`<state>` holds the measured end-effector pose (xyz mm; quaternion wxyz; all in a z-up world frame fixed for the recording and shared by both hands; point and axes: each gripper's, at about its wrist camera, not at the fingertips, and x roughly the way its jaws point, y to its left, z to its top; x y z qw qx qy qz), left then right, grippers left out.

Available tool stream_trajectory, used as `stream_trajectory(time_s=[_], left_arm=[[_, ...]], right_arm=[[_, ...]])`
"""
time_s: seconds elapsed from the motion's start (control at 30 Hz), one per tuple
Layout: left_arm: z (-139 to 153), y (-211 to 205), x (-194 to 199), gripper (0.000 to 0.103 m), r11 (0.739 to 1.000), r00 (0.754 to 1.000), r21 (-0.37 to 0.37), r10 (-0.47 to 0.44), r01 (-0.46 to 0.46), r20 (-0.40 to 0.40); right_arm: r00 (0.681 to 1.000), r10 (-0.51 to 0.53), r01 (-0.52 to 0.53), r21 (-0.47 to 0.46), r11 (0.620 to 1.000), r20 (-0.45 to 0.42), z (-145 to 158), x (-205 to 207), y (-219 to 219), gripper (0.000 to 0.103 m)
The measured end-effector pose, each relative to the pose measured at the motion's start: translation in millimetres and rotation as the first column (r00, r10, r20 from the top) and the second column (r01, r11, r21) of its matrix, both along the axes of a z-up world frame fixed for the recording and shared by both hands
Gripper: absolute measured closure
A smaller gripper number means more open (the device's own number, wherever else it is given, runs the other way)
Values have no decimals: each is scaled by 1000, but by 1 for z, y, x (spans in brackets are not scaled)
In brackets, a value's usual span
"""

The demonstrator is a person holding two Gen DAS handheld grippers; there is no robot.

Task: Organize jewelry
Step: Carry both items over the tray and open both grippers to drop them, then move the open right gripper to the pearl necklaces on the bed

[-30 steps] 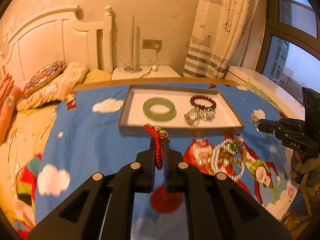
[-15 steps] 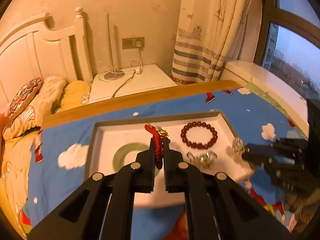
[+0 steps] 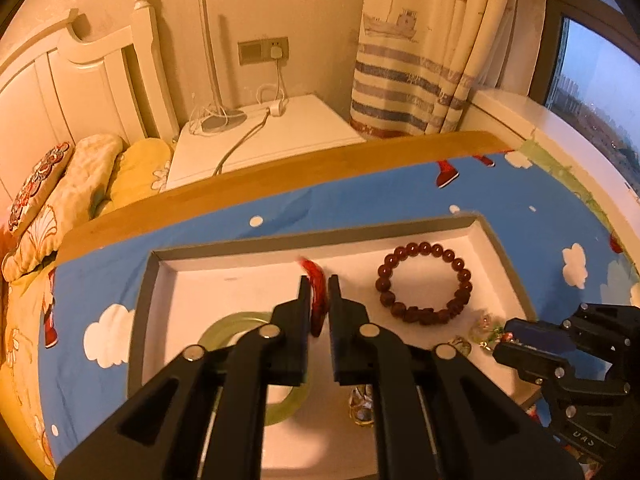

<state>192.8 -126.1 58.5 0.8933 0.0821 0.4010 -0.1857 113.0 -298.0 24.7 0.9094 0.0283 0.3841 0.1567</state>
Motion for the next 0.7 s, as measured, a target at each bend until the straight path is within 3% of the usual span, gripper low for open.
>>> stream_trajectory(time_s=[0.07,0.1,0.4,0.7], left_arm=[[-2,2,-2,52,1000,1000,-7,11,-11,3],[-2,4,-4,47,1000,1000,-9,23,-22,14],[-5,38,-19,36,995,994,-4,103,-103,29],[-32,85,-22,31,982,981,-32,182,-184,-62]], right_arm=[[1000,-1,1,8,1000,-11,-2,1,-1,79],[1000,-3,4,12,1000,-9,-2,1,-2,73],[1000,-3,3,9,1000,7,-2,-5,-1,63],[1000,27,-28,-34,999,-5,-8,-11,9,60]])
